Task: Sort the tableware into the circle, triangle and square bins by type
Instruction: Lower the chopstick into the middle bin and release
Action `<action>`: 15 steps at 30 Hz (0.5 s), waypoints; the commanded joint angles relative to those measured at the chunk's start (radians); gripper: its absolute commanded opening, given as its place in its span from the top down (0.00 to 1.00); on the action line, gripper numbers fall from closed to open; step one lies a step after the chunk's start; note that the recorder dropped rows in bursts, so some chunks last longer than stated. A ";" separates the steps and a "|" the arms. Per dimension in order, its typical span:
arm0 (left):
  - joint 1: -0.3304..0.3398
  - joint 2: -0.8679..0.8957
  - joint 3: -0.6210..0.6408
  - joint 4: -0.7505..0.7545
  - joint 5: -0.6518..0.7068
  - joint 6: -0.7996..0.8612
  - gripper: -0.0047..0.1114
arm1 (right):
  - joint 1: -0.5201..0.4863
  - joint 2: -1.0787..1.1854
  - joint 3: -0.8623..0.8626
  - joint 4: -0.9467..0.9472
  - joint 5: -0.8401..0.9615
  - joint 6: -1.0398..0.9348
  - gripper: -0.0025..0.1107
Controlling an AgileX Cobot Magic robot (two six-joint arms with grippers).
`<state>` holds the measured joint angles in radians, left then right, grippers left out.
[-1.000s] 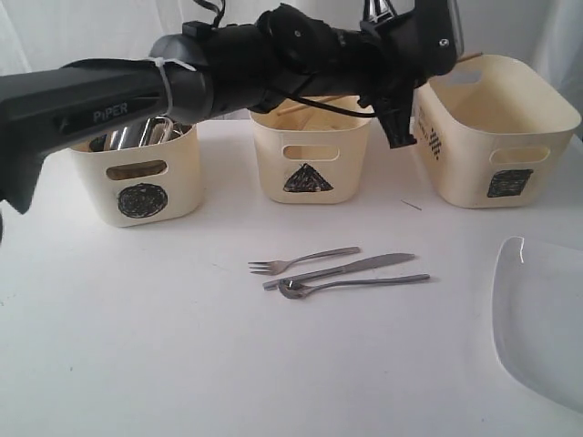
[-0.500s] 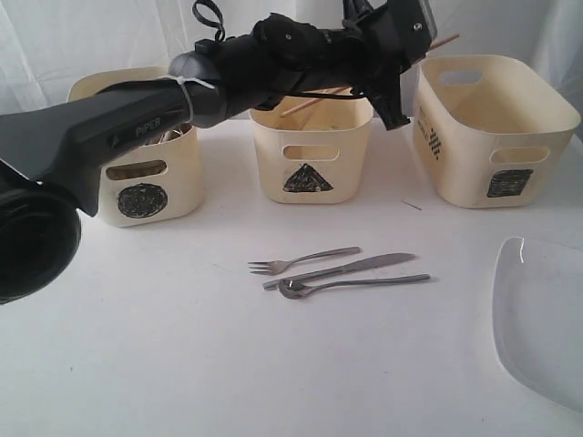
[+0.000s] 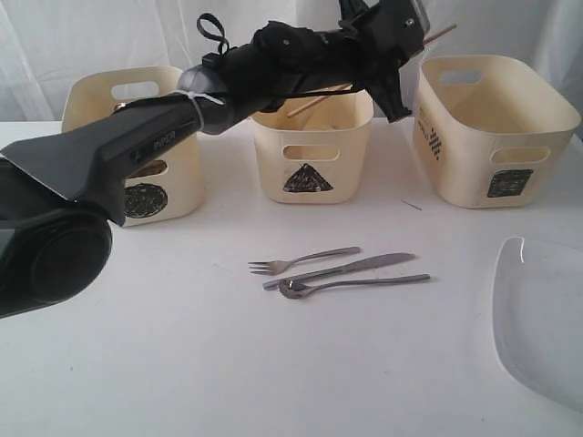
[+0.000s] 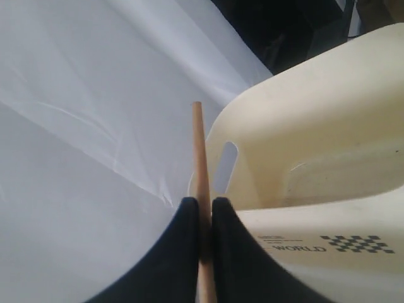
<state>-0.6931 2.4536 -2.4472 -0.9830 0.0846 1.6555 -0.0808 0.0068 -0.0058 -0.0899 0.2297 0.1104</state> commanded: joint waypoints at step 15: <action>0.057 0.007 -0.020 -0.297 0.091 0.176 0.96 | 0.002 -0.007 0.006 -0.003 -0.008 -0.002 0.98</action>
<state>-0.6390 2.4547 -2.4610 -1.1888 0.1622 1.7682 -0.0808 0.0068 -0.0058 -0.0899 0.2297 0.1104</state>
